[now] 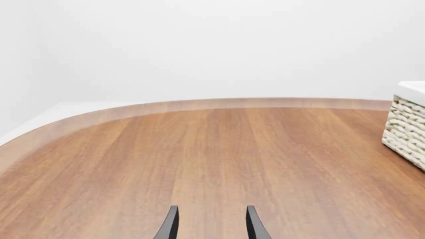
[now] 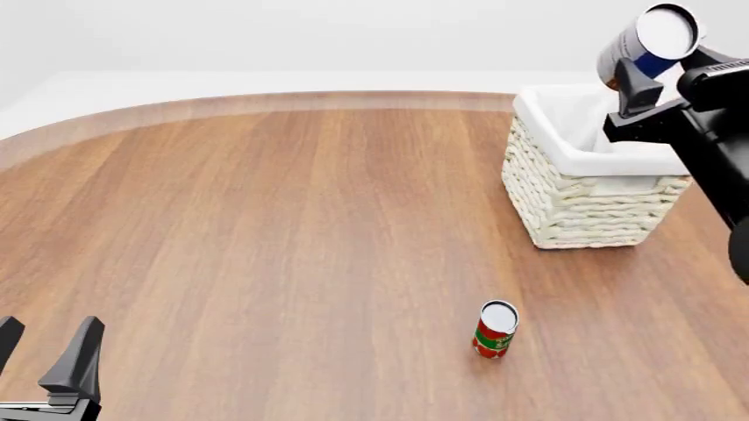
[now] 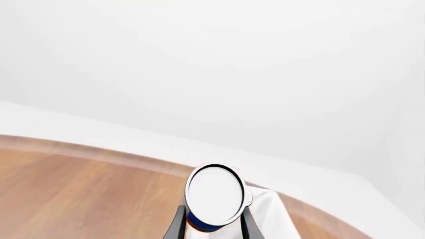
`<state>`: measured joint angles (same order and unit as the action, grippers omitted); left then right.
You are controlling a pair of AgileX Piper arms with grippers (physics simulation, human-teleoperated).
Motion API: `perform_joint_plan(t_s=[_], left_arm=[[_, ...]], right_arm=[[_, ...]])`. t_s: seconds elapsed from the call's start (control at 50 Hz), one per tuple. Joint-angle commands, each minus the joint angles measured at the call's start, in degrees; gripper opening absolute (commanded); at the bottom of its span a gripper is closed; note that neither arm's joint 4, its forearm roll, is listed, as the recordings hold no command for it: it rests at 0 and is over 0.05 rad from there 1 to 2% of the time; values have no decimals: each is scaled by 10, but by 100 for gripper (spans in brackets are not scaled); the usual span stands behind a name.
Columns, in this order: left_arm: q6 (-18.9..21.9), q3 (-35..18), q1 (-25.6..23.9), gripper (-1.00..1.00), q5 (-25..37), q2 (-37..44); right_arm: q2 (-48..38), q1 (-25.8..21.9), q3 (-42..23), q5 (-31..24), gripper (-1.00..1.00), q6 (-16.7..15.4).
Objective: Pick up the alphabet soup and the cream cheese box, and put them in the basket.
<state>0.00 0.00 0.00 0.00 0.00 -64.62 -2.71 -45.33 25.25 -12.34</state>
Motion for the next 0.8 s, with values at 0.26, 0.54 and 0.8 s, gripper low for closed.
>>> perform_joint_plan(t_s=[0.26, 0.54, 0.8], left_arm=[[0, 0, 0, 100, 0, 0], [0, 0, 0, 100, 0, 0], [0, 0, 0, 100, 0, 0]], right_arm=[[-156, 12, -139, 5, -100, 6], [-222, 24, -204, -15, -100, -6], [-258, 44, -248, -39, -100, -22]])
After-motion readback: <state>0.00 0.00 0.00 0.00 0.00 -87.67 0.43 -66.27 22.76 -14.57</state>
